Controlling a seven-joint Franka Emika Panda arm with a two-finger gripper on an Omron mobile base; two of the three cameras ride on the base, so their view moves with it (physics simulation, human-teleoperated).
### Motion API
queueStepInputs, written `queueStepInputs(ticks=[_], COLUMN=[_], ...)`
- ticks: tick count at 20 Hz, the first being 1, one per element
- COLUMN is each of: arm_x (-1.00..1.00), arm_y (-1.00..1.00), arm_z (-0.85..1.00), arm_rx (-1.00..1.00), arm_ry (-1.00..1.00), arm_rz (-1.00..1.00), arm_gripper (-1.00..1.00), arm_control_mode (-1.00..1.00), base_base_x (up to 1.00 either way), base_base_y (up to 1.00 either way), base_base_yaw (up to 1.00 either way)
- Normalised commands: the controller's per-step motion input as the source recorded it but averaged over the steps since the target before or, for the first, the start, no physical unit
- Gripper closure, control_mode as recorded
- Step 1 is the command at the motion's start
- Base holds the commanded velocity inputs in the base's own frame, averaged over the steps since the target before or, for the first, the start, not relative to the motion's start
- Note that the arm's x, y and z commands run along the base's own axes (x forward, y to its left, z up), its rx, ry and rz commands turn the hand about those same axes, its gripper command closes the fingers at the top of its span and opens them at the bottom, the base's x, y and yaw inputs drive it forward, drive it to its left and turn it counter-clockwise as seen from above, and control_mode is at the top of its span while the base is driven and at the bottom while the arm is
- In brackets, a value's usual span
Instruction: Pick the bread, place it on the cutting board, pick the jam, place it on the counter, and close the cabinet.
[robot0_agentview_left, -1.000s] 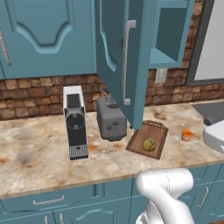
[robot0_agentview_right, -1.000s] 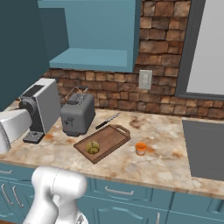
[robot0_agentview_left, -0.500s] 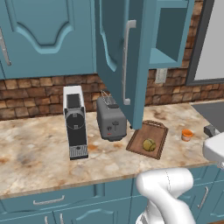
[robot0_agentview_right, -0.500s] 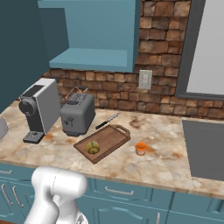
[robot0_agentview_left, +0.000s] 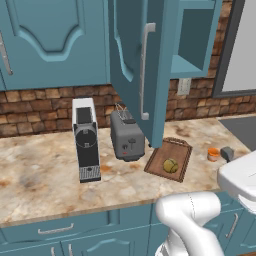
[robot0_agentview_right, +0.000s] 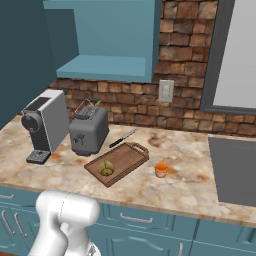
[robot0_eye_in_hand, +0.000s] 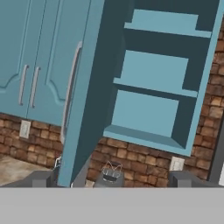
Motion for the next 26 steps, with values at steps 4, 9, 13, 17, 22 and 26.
queueStepInputs(ticks=[4, 9, 13, 17, 22, 26], arm_x=[0.00, -0.02, -0.06, -0.03, 0.00, 0.00], arm_y=[0.28, 0.28, 0.29, 0.33, 0.43, 0.28], arm_z=[0.00, 0.00, 0.00, 0.00, 0.00, 0.00], arm_rx=[-0.01, -0.01, 0.00, -0.02, -0.05, -0.01], arm_ry=[-0.03, -0.03, -0.01, -0.01, -0.02, -0.04], arm_rz=[0.00, 0.00, 0.00, 0.00, 0.00, -0.01], arm_gripper=[-1.00, -1.00, -1.00, -1.00, -1.00, -1.00], arm_control_mode=[-1.00, -1.00, -1.00, -1.00, -1.00, -1.00], base_base_x=[0.00, 0.00, 0.00, 0.00, 0.00, 0.00], base_base_y=[0.00, 0.00, 0.00, 0.00, 0.00, 0.00], base_base_yaw=[0.00, 0.00, 0.00, 0.00, 0.00, 0.00])
